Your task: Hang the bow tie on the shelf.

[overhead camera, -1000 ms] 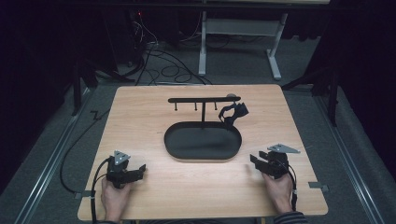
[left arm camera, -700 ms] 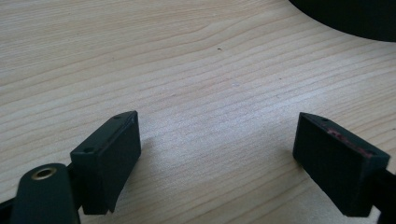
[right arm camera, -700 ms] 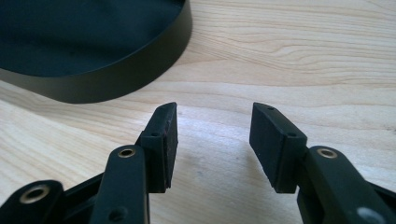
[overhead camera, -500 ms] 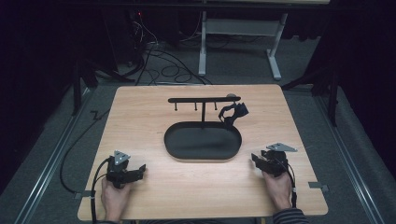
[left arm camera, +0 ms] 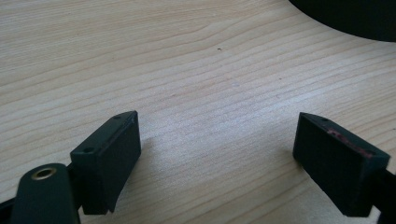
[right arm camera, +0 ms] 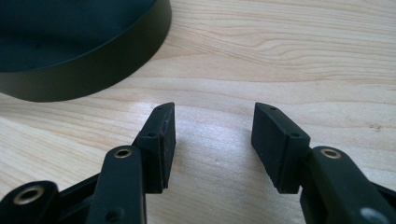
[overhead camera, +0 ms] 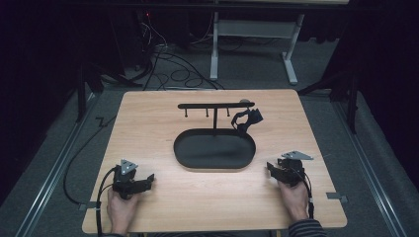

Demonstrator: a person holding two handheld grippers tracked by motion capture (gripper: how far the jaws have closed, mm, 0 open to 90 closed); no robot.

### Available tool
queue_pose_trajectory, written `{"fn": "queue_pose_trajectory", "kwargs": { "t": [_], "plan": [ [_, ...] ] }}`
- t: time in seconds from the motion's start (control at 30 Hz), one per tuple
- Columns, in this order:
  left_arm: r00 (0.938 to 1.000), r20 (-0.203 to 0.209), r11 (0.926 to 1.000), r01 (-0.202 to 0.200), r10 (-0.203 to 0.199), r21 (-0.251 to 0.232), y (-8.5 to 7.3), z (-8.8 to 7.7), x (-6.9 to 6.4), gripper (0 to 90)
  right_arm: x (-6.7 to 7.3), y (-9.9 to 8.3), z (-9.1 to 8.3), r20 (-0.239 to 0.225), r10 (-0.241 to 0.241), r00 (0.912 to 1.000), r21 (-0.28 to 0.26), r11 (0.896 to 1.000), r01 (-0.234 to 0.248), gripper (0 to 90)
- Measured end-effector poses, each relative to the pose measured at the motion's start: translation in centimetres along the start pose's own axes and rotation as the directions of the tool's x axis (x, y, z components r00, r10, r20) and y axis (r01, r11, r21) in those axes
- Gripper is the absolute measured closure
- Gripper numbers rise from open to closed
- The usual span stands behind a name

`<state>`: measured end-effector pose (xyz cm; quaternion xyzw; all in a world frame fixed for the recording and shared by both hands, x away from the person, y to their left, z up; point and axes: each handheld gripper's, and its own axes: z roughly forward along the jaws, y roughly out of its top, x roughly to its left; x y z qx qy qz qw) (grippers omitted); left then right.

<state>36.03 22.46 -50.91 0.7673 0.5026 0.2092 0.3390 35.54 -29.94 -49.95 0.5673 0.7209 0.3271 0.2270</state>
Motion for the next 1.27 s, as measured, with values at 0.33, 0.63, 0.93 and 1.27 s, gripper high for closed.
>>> {"fn": "queue_pose_trajectory", "kwargs": {
  "t": [0.33, 0.63, 0.93, 1.27],
  "plan": [
    [1.0, 0.0, 1.0, 0.001, -0.001, 0.0, 0.0, 0.0, 0.0, 15.6, 0.43, -0.11, 0.23, 0.026, -0.051, 0.9984, -0.006, 0.999, 0.051, 46.2],
    [1.0, 0.0, 1.0, 0.001, -0.001, -0.001, -0.01, 0.0, 0.0, 15.7, 0.59, -0.16, 0.23, 0.023, -0.058, 0.9981, 0.003, 0.998, 0.058, 37.3],
    [1.0, 0.001, 1.0, 0.0, 0.0, 0.0, -0.03, -0.03, 0.0, 15.7, 0.53, -0.16, 0.24, 0.024, -0.049, 0.9985, 0.008, 0.999, 0.049, 33.1],
    [1.0, 0.001, 1.0, 0.0, 0.0, 0.0, -0.03, -0.03, 0.0, 15.7, 0.59, -0.16, 0.26, 0.022, -0.054, 0.9983, 0.009, 0.999, 0.054, 32.2]
  ]
}}
